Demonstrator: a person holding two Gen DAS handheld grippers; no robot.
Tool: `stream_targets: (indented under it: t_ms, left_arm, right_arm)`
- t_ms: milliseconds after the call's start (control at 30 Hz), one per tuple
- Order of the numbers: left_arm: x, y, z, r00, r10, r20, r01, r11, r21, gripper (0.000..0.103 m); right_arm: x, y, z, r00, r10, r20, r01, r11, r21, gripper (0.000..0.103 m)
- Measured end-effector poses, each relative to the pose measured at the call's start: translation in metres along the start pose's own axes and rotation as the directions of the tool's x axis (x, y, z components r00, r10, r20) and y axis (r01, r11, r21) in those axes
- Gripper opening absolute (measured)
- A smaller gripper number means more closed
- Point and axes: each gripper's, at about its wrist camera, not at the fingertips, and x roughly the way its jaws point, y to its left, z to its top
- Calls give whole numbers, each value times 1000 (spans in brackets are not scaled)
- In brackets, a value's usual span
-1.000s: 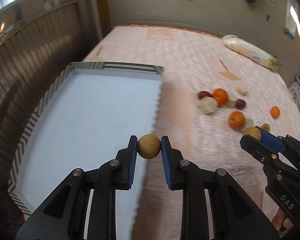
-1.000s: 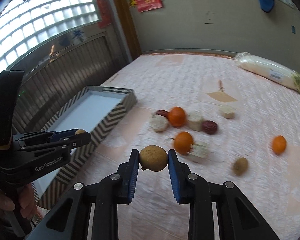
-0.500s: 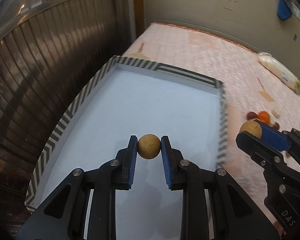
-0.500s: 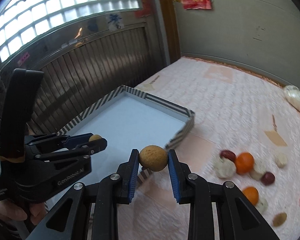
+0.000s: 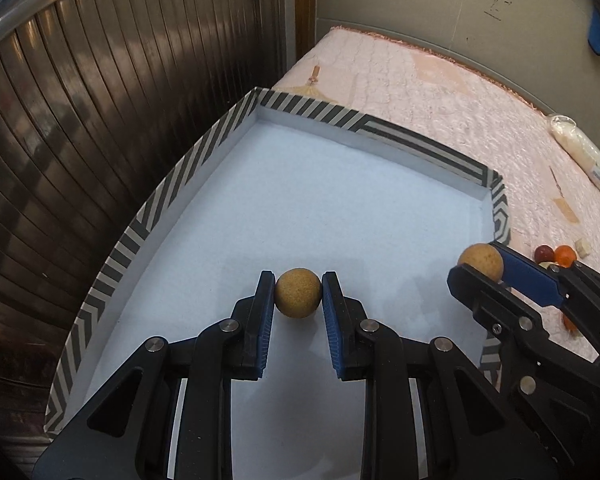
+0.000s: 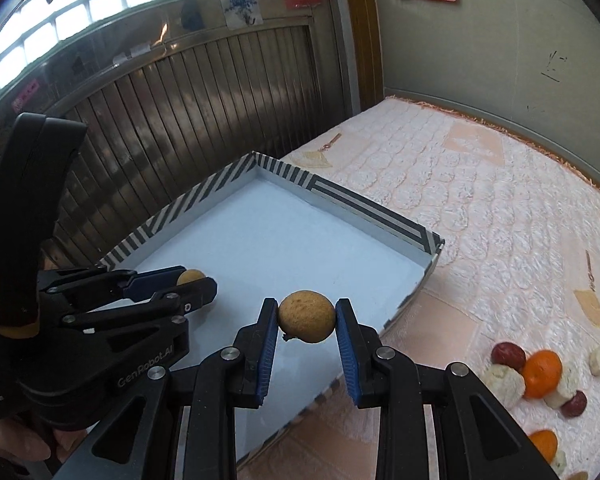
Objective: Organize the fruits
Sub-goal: 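Carry both pears over the tray and open both grippers to drop them, then grasp a third brown pear with the right gripper while the left gripper returns to the bed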
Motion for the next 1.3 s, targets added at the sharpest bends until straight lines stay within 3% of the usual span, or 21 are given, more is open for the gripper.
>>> stream_targets:
  t_ms: [533, 667, 1000, 1067, 1133, 1300]
  left_arm:
    - [8, 2, 2, 1000, -3, -16, 3, 1000, -24, 23]
    - [8, 5, 2, 1000, 9, -19, -10, 999, -38, 24]
    - [-4, 12, -2, 998, -60, -25, 58, 996, -69, 25]
    - [-9, 11, -4, 997, -80, -23, 78, 994, -77, 32]
    - [-18, 11, -5, 993, -118, -6, 117, 989, -85, 61]
    - [-46, 3, -9, 987, -157, 41, 160, 983, -84, 64]
  right_arm:
    - [26, 4, 4, 997, -47, -55, 44, 997, -59, 28]
    - [25, 7, 4, 998, -36, -59, 32, 997, -69, 37]
    - [-16, 5, -3, 998, -57, 6, 57, 997, -46, 41]
    - [-29, 1, -7, 997, -76, 22, 77, 996, -35, 45]
    - [-48, -7, -15, 994, -98, 51, 99, 995, -14, 46]
    - [-88, -35, -41, 987, -137, 84, 130, 988, 82, 47]
